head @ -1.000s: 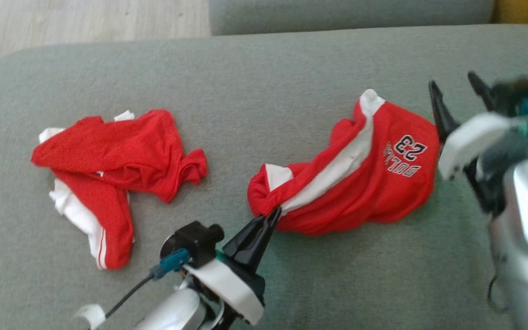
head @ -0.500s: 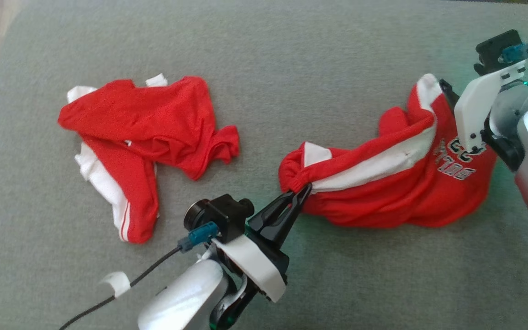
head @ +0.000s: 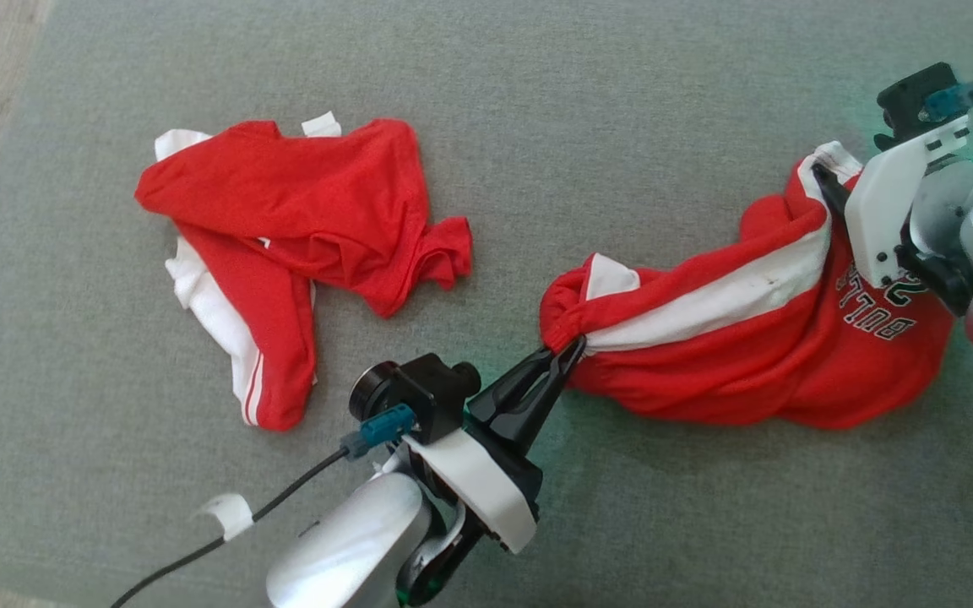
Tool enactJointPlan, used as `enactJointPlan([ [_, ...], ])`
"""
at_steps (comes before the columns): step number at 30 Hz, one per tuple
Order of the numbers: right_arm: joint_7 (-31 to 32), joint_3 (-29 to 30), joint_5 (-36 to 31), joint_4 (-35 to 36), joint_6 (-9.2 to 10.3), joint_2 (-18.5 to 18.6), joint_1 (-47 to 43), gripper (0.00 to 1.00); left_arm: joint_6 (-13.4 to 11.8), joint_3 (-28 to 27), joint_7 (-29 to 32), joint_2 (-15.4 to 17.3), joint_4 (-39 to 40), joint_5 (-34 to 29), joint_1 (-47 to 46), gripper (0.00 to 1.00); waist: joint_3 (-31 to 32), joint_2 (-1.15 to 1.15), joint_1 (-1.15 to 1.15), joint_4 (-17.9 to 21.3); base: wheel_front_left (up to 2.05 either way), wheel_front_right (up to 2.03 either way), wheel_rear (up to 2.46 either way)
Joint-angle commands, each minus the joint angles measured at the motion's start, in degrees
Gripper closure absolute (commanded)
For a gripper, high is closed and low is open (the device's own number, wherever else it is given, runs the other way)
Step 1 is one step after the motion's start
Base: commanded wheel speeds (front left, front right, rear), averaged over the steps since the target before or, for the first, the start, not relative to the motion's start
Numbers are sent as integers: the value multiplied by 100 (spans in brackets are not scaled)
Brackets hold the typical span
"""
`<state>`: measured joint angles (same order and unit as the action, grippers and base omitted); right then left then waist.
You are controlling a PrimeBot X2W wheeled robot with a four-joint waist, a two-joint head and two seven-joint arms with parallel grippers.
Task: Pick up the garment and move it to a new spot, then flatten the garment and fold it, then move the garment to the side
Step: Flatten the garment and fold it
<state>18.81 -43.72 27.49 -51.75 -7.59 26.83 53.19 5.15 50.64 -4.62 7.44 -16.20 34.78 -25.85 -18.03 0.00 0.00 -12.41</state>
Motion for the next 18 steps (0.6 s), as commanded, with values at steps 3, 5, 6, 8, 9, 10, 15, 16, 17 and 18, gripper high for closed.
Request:
enactJointPlan([
  [3, -91, -352, 251, -22, 10, 163, 115, 100, 33, -128, -61, 1, 124, -29, -223, 100, -39, 0, 0, -45, 0, 0, 0],
  [5, -111, -488, 385, -77, 10, 191, 106, 100, 28, -124, -65, 11, 108, -25, -227, 100, -36, 0, 0, -54, 0, 0, 0],
  [6, -140, -544, 444, -99, 10, 205, 108, 100, 24, -125, -68, 18, 100, -24, -226, 100, -29, 0, 0, -52, 0, 0, 0],
  [8, -242, -597, 576, -159, 10, 216, 119, 100, 7, -129, -73, 42, 83, -20, -216, 100, 6, 0, 0, -30, 0, 0, 0],
  [9, -302, -612, 648, -190, 10, 209, 120, 100, -3, -134, -74, 58, 76, -14, -206, 100, 35, 0, 0, -9, 0, 0, 0],
  [10, -353, -632, 714, -218, 10, 202, 121, 100, -14, -136, -71, 77, 75, -14, -200, 100, 58, 0, 0, 14, 0, 0, 0],
  [15, -651, -711, 933, -291, 10, 165, 126, 100, -57, -167, -53, 174, 77, 0, -177, 100, 232, 0, 0, 139, 0, 0, 0],
  [16, -767, -714, 977, -299, 10, 160, 139, 100, -75, -182, -46, 203, 83, 7, -170, 100, 278, 0, 0, 174, 0, 0, 0],
  [17, -891, -720, 1014, -302, 10, 154, 152, 100, -94, -199, -39, 237, 88, 12, -163, 100, 339, 0, 0, 217, 0, 0, 0],
  [18, -1002, -727, 1056, -304, 10, 142, 158, 100, -115, -216, -32, 275, 96, 16, -153, 100, 402, 0, 0, 265, 0, 0, 0],
])
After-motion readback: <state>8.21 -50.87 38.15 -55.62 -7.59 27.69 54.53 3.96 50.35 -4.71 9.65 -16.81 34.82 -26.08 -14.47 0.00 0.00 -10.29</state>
